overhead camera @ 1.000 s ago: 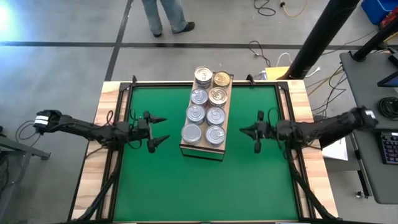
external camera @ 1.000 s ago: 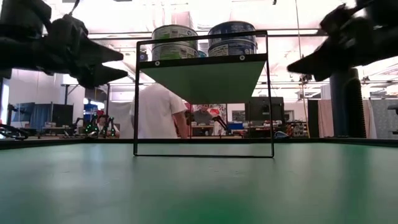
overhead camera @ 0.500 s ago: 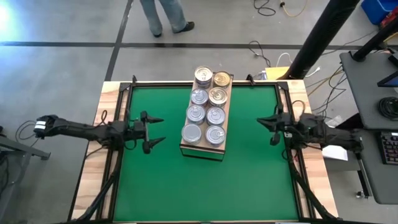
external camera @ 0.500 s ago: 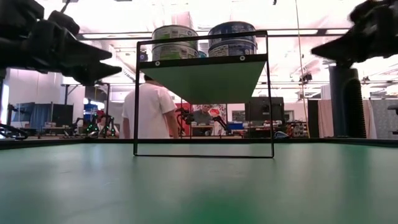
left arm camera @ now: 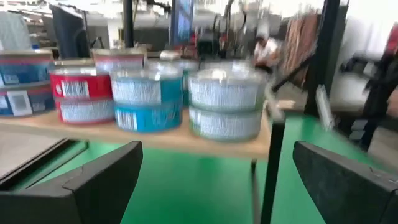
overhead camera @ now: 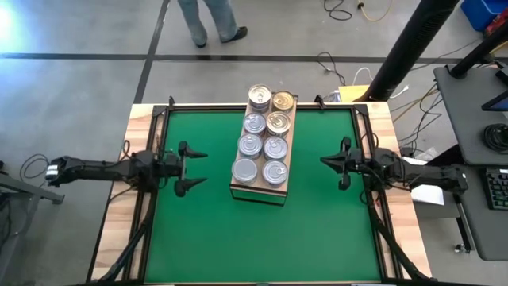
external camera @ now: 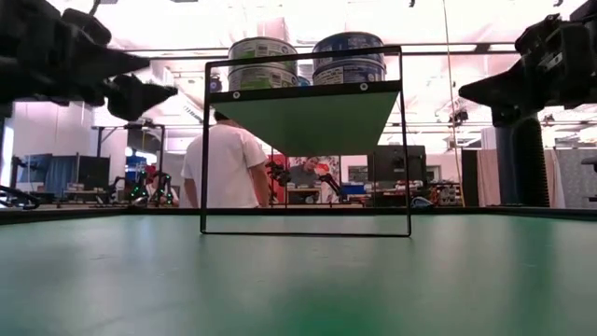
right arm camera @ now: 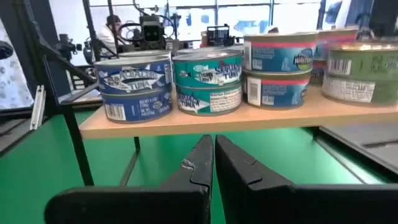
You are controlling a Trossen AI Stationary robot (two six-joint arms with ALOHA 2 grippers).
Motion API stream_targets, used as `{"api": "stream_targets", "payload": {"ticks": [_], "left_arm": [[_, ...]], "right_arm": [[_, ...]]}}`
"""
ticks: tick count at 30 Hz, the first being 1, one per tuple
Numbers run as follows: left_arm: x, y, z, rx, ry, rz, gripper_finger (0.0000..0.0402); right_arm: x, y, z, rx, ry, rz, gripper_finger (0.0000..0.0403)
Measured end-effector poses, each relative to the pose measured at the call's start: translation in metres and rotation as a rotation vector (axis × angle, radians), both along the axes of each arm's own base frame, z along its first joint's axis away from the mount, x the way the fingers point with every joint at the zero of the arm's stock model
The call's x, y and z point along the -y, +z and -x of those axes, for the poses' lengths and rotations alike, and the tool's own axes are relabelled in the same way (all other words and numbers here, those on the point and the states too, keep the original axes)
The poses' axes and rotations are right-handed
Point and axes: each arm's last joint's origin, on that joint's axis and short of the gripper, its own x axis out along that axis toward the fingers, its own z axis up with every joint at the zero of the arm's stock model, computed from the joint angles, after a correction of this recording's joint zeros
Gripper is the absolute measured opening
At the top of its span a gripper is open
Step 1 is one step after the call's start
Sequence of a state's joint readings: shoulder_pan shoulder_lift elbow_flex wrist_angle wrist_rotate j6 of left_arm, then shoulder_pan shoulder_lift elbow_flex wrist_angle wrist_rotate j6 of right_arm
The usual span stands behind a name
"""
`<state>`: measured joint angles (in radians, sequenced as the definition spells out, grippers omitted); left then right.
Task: Stack canned seafood by type on shelf
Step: Return to Home Position
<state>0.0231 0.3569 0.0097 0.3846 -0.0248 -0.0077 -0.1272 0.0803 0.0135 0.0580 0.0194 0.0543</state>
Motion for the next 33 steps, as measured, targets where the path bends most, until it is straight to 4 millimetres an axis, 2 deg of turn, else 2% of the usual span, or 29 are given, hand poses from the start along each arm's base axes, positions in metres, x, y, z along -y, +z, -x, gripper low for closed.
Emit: {"api": "stream_targets", "payload": {"ticks": [3,7,16,24,29,33], "left_arm": [[-0.004,0.004,0.003,0.046,-0.023,0.048,0.0400],[-0.009,-0.001,0.005,-0.006,-0.031,0.058,0.0400],[-0.012,-0.005,0.005,-0.052,0.000,-0.071,0.0400],[-0.012,-0.003,0.005,-0.060,0.000,-0.090,0.0400],[-0.012,0.016,0.004,-0.003,0.002,-0.098,0.0400],[-0.012,0.040,0.005,0.057,0.005,-0.108,0.0400]], "right_arm": [[0.001,0.001,0.000,0.001,-0.011,0.054,0.0009],[0.003,-0.003,0.000,-0.048,-0.081,0.085,0.0011],[0.004,-0.008,-0.003,-0.068,-0.101,-0.110,0.0020],[0.004,-0.009,-0.004,-0.086,-0.102,-0.112,0.0020],[0.004,-0.009,-0.004,-0.085,-0.102,-0.111,0.0018],[0.004,-0.009,-0.004,-0.085,-0.102,-0.110,0.0020]]}}
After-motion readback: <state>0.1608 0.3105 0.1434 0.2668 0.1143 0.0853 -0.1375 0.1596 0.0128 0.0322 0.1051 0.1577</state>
